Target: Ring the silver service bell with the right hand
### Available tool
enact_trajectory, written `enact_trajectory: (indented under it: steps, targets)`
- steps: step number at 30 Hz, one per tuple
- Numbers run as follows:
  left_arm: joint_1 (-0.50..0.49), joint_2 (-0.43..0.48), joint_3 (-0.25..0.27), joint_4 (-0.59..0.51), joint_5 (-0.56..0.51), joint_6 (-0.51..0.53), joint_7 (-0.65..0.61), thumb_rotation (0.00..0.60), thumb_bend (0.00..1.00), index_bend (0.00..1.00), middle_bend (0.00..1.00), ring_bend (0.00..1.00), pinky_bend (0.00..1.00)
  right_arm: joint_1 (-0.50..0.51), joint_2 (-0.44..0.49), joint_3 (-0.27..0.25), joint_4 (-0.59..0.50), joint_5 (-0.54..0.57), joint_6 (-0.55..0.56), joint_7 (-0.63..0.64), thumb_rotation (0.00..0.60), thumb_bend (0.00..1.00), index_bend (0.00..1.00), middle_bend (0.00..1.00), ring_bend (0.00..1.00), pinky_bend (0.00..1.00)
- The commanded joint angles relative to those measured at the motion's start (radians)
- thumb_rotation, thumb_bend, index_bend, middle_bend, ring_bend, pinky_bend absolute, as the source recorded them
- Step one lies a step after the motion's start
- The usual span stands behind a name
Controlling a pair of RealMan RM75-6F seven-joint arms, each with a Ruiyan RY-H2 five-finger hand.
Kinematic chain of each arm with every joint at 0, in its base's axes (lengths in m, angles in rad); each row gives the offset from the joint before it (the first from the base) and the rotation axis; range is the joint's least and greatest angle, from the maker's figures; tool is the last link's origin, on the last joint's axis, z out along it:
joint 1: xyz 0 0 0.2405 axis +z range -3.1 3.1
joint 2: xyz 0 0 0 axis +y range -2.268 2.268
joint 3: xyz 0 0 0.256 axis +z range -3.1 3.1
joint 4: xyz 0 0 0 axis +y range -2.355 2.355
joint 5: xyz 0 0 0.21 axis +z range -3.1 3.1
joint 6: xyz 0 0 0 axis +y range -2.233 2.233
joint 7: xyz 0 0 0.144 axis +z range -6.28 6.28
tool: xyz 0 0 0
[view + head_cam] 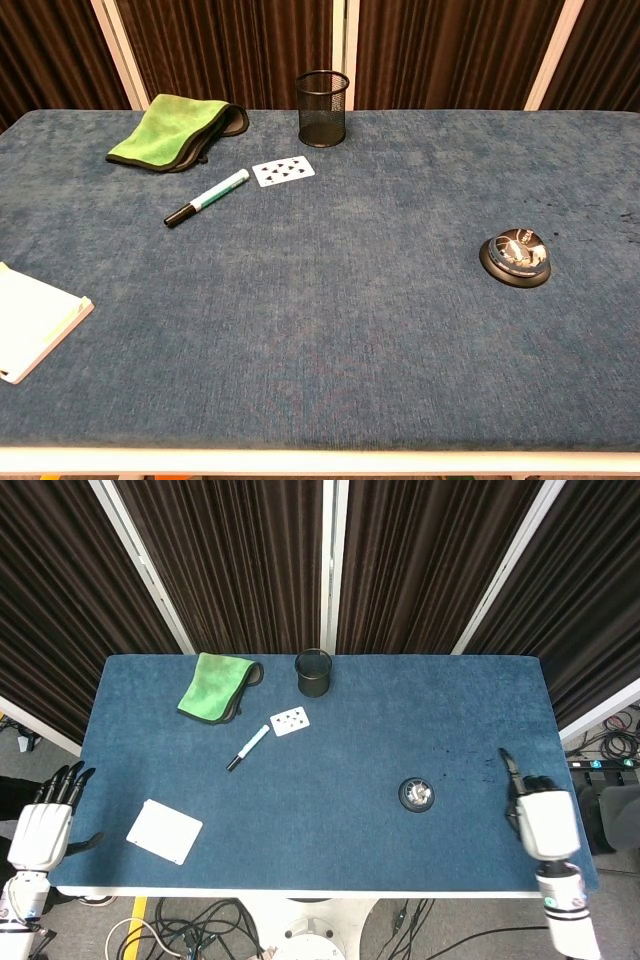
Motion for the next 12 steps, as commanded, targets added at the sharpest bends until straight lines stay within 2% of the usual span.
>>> enact_trajectory:
  steps: [1,3,4,7,12]
  targets:
    - [-0.001,0.003,0.0,-0.004,0.0,-0.001,0.004,0.6,0.03,0.09,0.01,0.0,0.17,-0.054,0.08,-0.003,-0.022,0.082,-0.073,-0.017,0.6,0.21,0.0,0.04,0.0,0.0]
    - [0.001,0.004,0.0,-0.008,-0.001,0.0,0.004,0.6,0.03,0.09,0.01,0.0,0.17,-0.062,0.128,-0.005,-0.107,0.158,-0.148,-0.016,0.6,0.09,0.0,0.0,0.0,0.0]
    - [0.002,0.004,0.0,-0.009,-0.001,0.002,0.004,0.6,0.03,0.09,0.01,0.0,0.17,-0.063,0.155,0.0,-0.151,0.196,-0.18,-0.029,0.6,0.06,0.0,0.0,0.0,0.0]
    - [0.004,0.002,0.001,-0.007,-0.001,0.006,0.004,0.6,0.03,0.09,0.01,0.0,0.17,-0.063,0.185,0.009,-0.199,0.23,-0.203,-0.073,0.6,0.04,0.0,0.0,0.0,0.0]
    - [0.008,0.0,0.003,-0.004,0.003,0.012,0.002,0.6,0.03,0.09,0.01,0.0,0.17,-0.064,0.2,0.009,-0.22,0.208,-0.196,-0.078,0.6,0.04,0.0,0.0,0.0,0.0]
